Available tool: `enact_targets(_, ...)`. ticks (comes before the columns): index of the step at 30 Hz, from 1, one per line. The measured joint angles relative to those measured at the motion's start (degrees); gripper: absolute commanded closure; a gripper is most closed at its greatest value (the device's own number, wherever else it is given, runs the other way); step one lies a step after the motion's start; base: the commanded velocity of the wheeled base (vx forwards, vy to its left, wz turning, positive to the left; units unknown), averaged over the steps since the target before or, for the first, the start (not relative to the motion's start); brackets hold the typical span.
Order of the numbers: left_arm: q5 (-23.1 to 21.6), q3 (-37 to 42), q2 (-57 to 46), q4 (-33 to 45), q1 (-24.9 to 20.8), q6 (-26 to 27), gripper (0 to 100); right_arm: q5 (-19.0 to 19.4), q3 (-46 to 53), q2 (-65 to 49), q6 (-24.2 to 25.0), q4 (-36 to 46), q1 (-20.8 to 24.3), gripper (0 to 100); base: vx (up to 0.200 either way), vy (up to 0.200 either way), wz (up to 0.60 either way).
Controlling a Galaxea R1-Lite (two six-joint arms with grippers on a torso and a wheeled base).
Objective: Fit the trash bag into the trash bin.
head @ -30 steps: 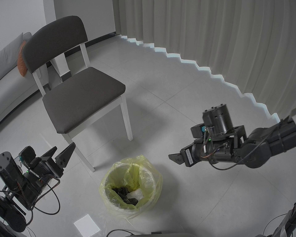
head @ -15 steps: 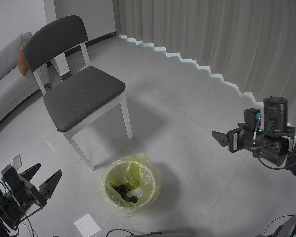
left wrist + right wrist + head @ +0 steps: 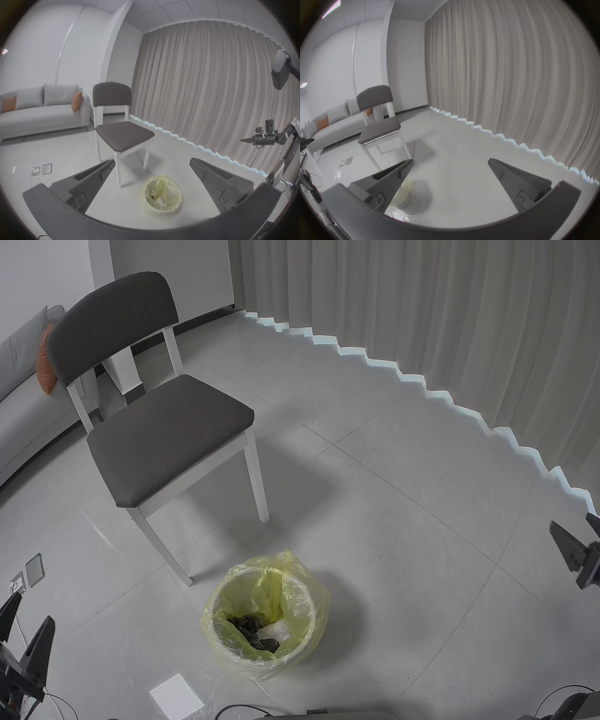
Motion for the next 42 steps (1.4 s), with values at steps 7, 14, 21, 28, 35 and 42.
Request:
enact_targets(7, 3.66, 2.45, -9.53, 3.54, 2.73, 1.26, 0, 4.06, 10.19, -18.43, 0.49, 1.07, -7.55, 0, 0.000, 0.000, 0.00)
enact_targets(14, 8.17, 7.03, -14.56, 5.80, 4.14, 3.55, 0, 8.08, 15.82, -37.68, 2.40, 12.13, -14.96, 0, 0.000, 0.000, 0.00)
enact_targets(21, 7.73, 9.16, -16.51, 9.34, 4.83, 6.18, 0, 10.63, 17.92, -46.49, 4.33, 22.54, -18.57, 0, 0.000, 0.000, 0.00)
enact_targets(28, 6.74, 9.35, -17.01, 10.65, 5.01, 7.03, 0, 18.38, 18.14, -48.76, -1.26, 23.41, -19.38, 0, 0.000, 0.000, 0.00)
enact_targets(35, 6.83, 9.35, -17.14, 10.54, 5.03, 6.81, 0, 19.46, 18.16, -49.31, -0.13, 23.41, -19.36, 0, 0.000, 0.000, 0.00)
enact_targets(42, 6.69, 9.35, -17.16, 10.57, 5.06, 7.36, 0, 19.75, 18.16, -49.38, -2.08, 23.77, -19.31, 0, 0.000, 0.000, 0.00)
